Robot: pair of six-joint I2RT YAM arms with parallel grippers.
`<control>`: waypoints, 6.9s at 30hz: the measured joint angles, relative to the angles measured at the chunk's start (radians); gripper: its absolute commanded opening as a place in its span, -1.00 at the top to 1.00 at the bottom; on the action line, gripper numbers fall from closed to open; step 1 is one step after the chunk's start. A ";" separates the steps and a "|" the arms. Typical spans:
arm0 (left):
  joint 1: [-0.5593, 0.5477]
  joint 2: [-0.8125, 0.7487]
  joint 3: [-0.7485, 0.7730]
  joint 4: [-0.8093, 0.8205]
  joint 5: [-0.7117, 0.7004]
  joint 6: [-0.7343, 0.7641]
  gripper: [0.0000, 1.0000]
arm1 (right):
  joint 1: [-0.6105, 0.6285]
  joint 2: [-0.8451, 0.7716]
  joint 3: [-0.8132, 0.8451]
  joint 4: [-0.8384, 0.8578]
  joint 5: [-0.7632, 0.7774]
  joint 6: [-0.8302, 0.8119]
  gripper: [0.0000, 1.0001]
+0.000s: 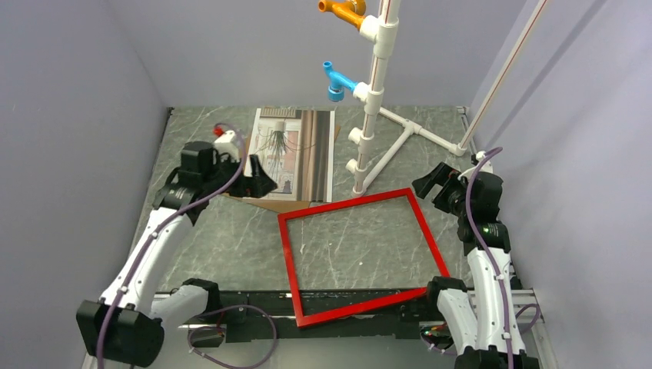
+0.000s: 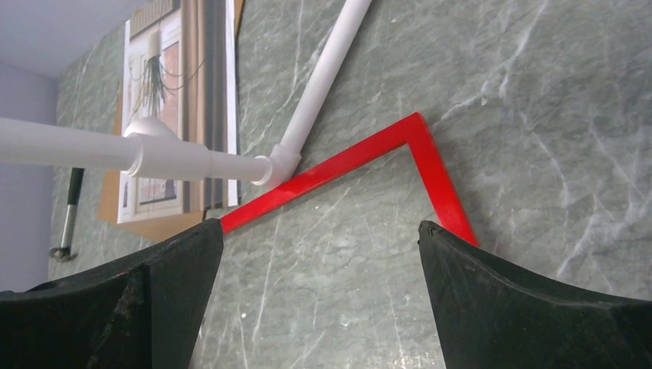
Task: Put the photo into the frame
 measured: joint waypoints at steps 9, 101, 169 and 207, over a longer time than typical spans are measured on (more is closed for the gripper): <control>-0.289 0.066 0.145 -0.034 -0.243 0.116 -0.98 | 0.035 0.040 0.000 0.019 -0.114 -0.016 -0.99; -0.859 0.640 0.698 0.288 -0.252 0.263 -0.81 | 0.160 0.502 0.245 0.264 0.078 0.002 -0.99; -0.677 0.997 0.898 0.226 -0.245 0.475 -0.99 | 0.076 0.772 0.222 0.916 0.951 -0.210 -0.98; -0.611 0.402 0.542 0.140 0.039 0.446 -0.99 | 0.043 0.320 -0.028 0.693 0.298 -0.145 -0.99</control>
